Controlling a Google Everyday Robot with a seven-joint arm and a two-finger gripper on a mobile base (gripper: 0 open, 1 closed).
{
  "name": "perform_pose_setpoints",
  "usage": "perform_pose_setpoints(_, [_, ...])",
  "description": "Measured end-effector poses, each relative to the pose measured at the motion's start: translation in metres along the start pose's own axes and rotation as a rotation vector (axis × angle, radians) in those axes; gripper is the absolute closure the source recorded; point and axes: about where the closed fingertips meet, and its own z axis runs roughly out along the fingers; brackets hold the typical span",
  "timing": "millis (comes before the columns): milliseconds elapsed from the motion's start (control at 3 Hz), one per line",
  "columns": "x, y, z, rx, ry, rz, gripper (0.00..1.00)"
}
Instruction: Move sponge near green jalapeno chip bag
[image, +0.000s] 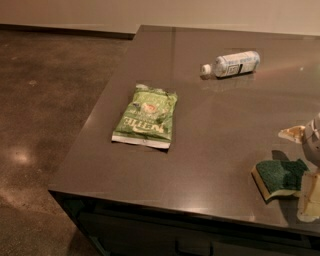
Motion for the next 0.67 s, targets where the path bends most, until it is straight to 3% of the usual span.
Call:
perform_pose_setpoints(333, [0.0063,-0.0042,0.0036,-0.002,0.011,0.004,0.15])
perform_pose_setpoints(667, [0.0071,-0.0083,0.0011,-0.003,0.022,0.008,0.38])
